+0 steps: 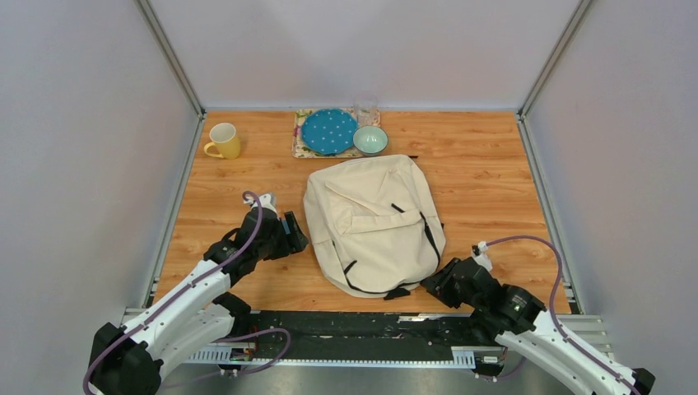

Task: Pack the student bag
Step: Adjust the student bag at the center of the board.

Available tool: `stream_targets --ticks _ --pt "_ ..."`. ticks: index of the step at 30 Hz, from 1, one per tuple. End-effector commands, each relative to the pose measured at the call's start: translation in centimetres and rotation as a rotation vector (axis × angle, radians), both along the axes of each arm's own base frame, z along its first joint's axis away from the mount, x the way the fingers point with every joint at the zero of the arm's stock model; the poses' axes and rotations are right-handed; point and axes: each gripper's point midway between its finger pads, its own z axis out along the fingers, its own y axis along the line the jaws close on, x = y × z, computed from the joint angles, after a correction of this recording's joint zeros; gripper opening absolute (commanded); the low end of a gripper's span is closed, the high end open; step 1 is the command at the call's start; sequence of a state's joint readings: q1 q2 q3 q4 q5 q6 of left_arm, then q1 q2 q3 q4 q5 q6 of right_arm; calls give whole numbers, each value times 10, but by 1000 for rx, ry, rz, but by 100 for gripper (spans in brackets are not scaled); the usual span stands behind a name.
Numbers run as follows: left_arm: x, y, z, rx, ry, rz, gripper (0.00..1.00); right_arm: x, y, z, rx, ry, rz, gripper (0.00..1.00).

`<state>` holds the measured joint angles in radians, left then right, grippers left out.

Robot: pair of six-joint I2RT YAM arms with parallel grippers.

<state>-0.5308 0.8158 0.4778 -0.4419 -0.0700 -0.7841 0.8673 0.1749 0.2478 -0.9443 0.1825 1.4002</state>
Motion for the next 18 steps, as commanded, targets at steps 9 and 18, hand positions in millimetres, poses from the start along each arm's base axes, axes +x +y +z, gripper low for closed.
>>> stream_targets --ticks 9,18 --pt "3 -7 8 -42 -25 -6 81 36 31 10 59 -82 -34 31" --pt "1 -8 4 -54 -20 -5 81 37 19 2 43 -89 -85 22"
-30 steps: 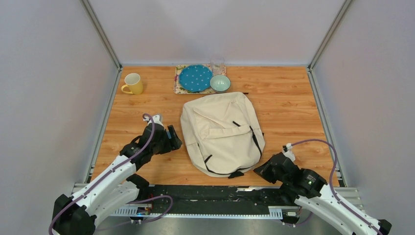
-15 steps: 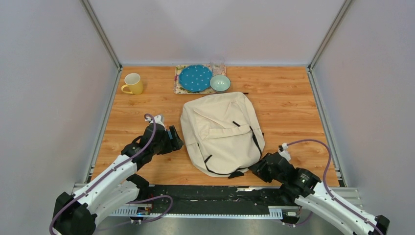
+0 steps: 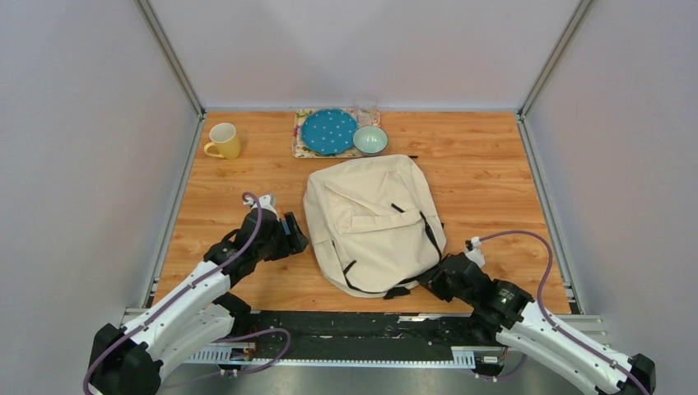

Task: Pack the student bag
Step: Adjust the student bag at the center of the board.

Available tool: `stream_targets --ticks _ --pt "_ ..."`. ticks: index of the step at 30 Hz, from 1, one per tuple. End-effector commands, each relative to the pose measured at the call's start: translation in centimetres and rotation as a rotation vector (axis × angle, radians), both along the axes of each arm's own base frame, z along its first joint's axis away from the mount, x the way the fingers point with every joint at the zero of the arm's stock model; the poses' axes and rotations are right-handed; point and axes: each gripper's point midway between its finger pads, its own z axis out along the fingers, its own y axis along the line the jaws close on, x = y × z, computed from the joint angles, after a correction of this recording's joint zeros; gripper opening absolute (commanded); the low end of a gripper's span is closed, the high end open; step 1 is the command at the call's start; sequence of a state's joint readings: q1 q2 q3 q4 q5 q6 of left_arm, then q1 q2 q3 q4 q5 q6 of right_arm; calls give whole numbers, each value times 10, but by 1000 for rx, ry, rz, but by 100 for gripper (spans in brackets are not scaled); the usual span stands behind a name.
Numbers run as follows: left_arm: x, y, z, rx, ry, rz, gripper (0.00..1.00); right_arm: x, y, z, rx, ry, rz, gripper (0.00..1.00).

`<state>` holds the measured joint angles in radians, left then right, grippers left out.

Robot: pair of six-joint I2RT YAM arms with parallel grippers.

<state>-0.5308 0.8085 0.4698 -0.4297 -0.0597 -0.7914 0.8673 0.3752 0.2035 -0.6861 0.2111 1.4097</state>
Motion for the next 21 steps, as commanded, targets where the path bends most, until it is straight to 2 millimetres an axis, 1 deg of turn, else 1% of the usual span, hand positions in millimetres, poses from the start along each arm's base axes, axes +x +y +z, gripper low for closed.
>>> stream_targets --ticks 1,5,7,9,13,16,21 --pt "2 -7 5 -43 -19 -4 81 14 0 6 43 -67 -64 20" --pt "2 -8 6 -50 -20 -7 81 15 1 8 65 -79 -68 21" --pt "2 -9 6 -50 -20 -7 81 15 0 13 67 -84 -71 27" --pt "2 -9 5 -51 -19 -8 81 13 -3 14 60 -81 -72 29" --pt "1 -9 3 -53 -13 -9 81 12 5 20 119 -78 -65 29" --pt "0 -9 3 -57 -13 -8 81 12 12 21 167 -65 -63 30" --pt "0 -9 3 -56 -13 -10 80 7 16 14 175 -30 -53 30"
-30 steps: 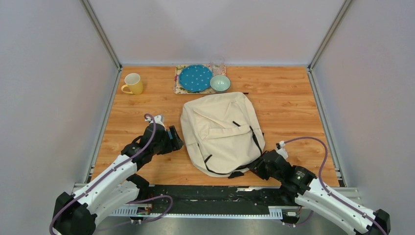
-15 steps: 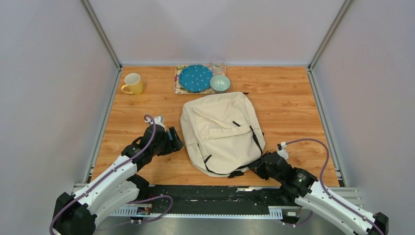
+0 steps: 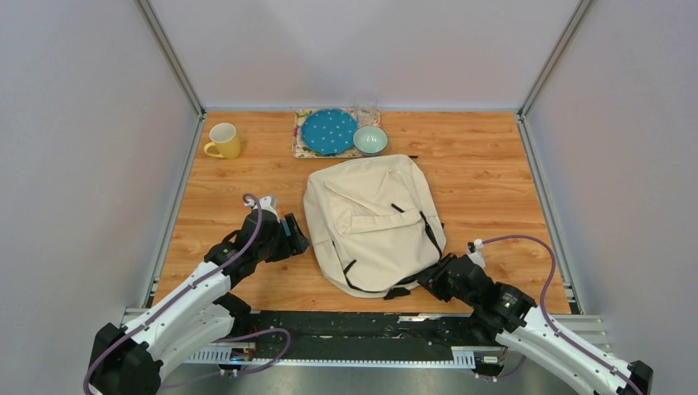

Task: Pack the student bag
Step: Adjust the student bag at the center of the board.

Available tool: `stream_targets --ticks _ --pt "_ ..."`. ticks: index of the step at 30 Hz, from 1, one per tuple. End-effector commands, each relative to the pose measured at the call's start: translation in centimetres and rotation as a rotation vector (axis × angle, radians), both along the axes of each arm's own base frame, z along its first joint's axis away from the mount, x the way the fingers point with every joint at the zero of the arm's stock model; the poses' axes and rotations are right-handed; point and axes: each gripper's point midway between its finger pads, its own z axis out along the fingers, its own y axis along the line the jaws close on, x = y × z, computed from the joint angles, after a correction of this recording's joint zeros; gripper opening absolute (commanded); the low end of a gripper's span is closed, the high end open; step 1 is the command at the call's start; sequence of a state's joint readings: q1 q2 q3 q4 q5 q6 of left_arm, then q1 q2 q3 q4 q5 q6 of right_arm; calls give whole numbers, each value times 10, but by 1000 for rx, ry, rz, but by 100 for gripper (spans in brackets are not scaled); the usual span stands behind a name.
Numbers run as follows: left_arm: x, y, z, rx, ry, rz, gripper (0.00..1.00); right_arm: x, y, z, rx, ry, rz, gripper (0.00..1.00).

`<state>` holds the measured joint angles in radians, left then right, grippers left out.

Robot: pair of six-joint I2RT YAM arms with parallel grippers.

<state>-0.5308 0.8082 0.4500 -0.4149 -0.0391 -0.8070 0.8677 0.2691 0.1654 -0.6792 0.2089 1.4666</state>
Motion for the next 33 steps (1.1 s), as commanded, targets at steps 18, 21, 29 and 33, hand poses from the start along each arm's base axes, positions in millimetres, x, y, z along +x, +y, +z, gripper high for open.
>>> stream_targets --ticks 18,21,29,33 --pt "3 -7 6 -37 -28 -5 80 11 15 -8 99 10 -55 25" --pt "4 -6 6 -36 -29 -5 81 13 13 -8 86 4 -67 22" --pt "2 -7 2 -39 -20 -9 81 5 5 -19 24 43 -51 19" --pt "1 -7 1 -41 -17 -10 81 2 0 -21 5 49 -49 19"
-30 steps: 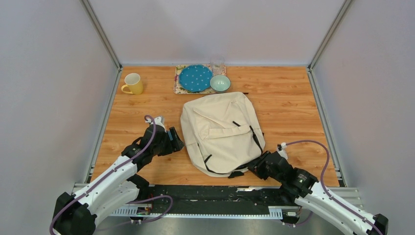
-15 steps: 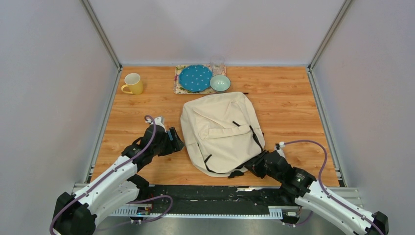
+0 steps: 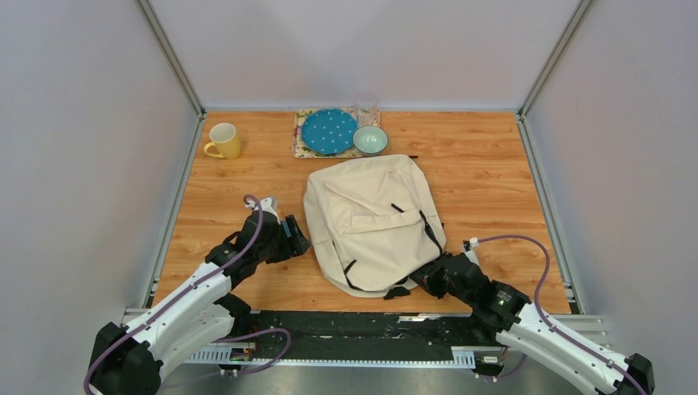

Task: Pack the student bag
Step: Adjust the student bag at the center of the board.

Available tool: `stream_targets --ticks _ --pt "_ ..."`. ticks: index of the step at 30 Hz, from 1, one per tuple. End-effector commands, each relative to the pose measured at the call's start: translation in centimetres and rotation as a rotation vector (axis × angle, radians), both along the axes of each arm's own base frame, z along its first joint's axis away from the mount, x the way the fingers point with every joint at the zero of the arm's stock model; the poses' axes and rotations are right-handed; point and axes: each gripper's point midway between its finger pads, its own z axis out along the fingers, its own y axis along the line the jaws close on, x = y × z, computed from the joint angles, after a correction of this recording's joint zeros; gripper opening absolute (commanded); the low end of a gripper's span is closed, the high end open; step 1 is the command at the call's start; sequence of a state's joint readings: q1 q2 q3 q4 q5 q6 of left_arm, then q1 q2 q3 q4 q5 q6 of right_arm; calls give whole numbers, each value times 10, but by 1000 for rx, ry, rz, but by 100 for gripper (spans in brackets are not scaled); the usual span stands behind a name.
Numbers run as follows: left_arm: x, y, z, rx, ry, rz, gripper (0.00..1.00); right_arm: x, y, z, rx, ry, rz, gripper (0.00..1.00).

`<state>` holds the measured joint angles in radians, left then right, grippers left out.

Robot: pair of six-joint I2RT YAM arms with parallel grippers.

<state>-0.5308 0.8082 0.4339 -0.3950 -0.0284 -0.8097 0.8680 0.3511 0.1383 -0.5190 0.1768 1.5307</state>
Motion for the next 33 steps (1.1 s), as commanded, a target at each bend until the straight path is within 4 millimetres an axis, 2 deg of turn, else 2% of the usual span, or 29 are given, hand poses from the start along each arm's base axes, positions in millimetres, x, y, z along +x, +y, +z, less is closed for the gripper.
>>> stream_targets --ticks 1,8,15,21,28,30,31,32,33 --pt "1 -5 2 -30 -15 -3 81 -7 -20 -28 -95 42 -31 18" --pt "2 -5 4 -36 -23 -2 81 -8 -25 -26 -122 33 -28 0" --pt "1 -6 4 -40 -24 -1 80 -22 -34 -17 -189 41 48 0" --pt "1 -5 1 -44 -25 3 81 -44 -57 -23 -272 100 80 0" --pt "1 -5 1 -40 -31 2 81 -43 -61 -2 -238 51 66 0" --pt "1 -5 1 -42 -30 -1 81 -42 -64 4 -244 38 60 5" --pt "1 -6 2 -44 -32 -2 81 -42 -67 6 -250 34 52 10" --pt "1 -6 3 -49 -35 -5 81 -41 -68 19 -239 13 43 20" --pt "1 -7 4 -55 -36 -8 81 -41 -78 20 -277 11 19 23"
